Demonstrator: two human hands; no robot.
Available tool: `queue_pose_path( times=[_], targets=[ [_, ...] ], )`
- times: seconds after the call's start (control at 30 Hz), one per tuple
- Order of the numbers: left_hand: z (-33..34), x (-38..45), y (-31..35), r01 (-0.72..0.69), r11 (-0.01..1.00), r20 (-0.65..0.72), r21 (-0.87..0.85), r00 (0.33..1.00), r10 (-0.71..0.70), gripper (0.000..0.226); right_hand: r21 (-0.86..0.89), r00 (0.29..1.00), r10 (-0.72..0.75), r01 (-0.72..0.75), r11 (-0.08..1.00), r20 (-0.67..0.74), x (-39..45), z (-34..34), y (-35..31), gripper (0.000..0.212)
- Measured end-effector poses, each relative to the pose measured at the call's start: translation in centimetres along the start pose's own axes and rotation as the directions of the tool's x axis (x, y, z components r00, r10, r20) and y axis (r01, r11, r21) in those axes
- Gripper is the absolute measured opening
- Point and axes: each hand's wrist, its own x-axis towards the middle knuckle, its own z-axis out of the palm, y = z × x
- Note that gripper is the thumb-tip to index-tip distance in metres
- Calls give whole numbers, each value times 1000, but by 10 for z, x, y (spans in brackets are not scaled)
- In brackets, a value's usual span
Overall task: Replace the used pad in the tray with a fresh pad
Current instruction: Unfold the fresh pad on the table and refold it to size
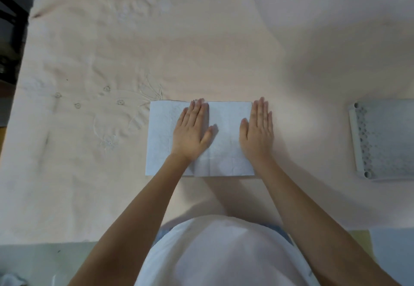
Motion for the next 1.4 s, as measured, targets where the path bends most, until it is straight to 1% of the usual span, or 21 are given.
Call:
queue_pose_path(
  times=[0.03,0.1,0.13,0.17,0.2,0.27,0.3,0.4,0.53,0.67,0.83,0.93,1.03,1.17,1.23,1.33,1.4],
  targets=[
    [-3,-8,0,-59,997,-30,40,998,60,67,7,999,-18,18,1000,-29,-6,-5,2,57],
    [1,-31,6,-142,984,-63,109,987,149,63,28,989,-143,144,989,-37,-27,-10,-4,56],
    [8,-43,9,-142,982,-67,128,986,151,61,38,975,-220,221,975,-7,-40,-11,-11,55],
    [14,-53,11,-108,985,-66,135,991,117,59,40,960,-277,275,961,37,-52,-9,-17,55],
    [21,-60,11,-53,990,-58,134,996,61,60,30,951,-300,299,954,79,-62,-6,-21,55],
    [29,-65,7,41,992,-39,121,999,-37,62,-4,953,-274,277,961,131,-69,-1,-24,56],
    [31,-64,6,63,992,-26,112,998,-61,62,-24,955,-257,263,965,146,-69,1,-23,56],
    [32,-60,7,91,991,-4,96,996,-91,63,-81,949,-251,270,959,188,-67,3,-20,57],
    [34,-60,7,83,991,-18,101,996,-82,62,-94,950,-236,259,961,206,-69,3,-18,58],
    [31,-57,10,141,990,-42,30,989,-140,64,-98,953,-221,245,965,208,-70,5,-17,57],
    [34,-57,9,101,990,-20,96,995,-99,62,-84,944,-230,255,963,235,-68,4,-18,58],
    [35,-57,9,97,990,-24,98,995,-95,60,-81,941,-230,257,963,249,-68,2,-16,59],
    [35,-57,10,87,992,-31,90,996,-84,59,-74,949,-216,238,968,228,-68,-4,-27,60],
    [37,-58,8,66,992,-39,105,997,-62,59,-27,924,-305,320,947,231,-72,1,-61,56],
    [36,-58,6,59,993,-20,106,998,-57,60,-11,916,-304,318,948,261,-71,5,-58,57],
    [35,-57,8,63,993,-7,104,998,-63,61,-30,888,-360,384,923,284,-70,6,-42,56],
    [35,-56,9,79,991,-4,104,997,-79,60,-10,884,-374,392,920,282,-68,4,-36,56]
  ],
)
